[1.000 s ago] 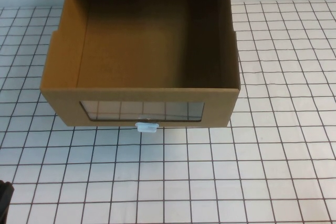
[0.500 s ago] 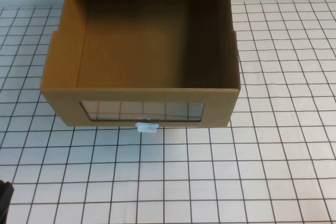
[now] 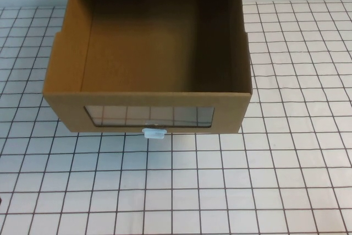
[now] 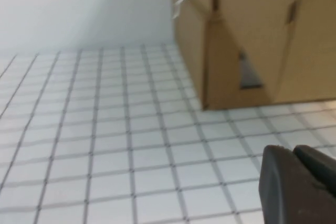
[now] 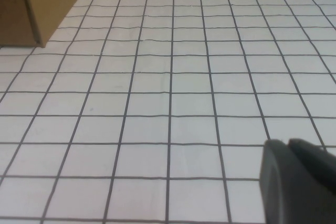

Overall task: Open the shoe box
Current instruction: 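Pull the top drawer of the cardboard box fully open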

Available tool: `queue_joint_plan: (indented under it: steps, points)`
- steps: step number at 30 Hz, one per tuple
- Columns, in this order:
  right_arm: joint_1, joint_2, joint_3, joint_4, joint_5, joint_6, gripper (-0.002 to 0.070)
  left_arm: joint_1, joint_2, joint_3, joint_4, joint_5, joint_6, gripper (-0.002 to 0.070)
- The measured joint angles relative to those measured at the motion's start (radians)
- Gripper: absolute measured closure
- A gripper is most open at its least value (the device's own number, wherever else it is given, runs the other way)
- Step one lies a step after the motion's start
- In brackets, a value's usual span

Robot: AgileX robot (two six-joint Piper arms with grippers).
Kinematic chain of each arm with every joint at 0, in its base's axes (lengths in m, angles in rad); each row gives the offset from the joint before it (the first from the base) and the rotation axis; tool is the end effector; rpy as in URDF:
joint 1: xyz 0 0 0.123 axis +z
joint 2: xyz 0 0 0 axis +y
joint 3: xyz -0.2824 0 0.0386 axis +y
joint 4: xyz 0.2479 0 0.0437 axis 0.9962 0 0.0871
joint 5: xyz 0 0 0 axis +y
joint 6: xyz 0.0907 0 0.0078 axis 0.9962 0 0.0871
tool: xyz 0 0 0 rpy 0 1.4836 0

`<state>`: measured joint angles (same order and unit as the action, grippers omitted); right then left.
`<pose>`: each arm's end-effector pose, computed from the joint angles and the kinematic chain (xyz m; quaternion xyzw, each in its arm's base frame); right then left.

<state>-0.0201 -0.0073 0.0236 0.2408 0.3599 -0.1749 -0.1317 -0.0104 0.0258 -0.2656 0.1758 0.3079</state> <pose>0.0532 0.0066 0.1740 0.0031 0.7984 0.0429 0.6006 0.0552 -0.0116 0.1895 0.0812 0.7364 -0.0457 0.6701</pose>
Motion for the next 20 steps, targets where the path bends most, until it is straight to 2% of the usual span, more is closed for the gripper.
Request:
queue_joint_plan:
  steps: [2,6,20]
  points:
    - [0.0,0.0,0.0,0.0,0.002,0.0,0.0689,0.0,0.0,0.0,0.163,0.022,-0.162,0.0677]
    - [0.0,0.0,0.0,0.0,0.002,0.0,0.0689,0.0,-0.001,0.0,0.266,0.13,-0.259,0.0677]
    - [0.0,0.0,0.0,0.002,0.004,0.0,0.0689,0.0,-0.001,0.001,0.28,0.18,-0.24,0.0677]
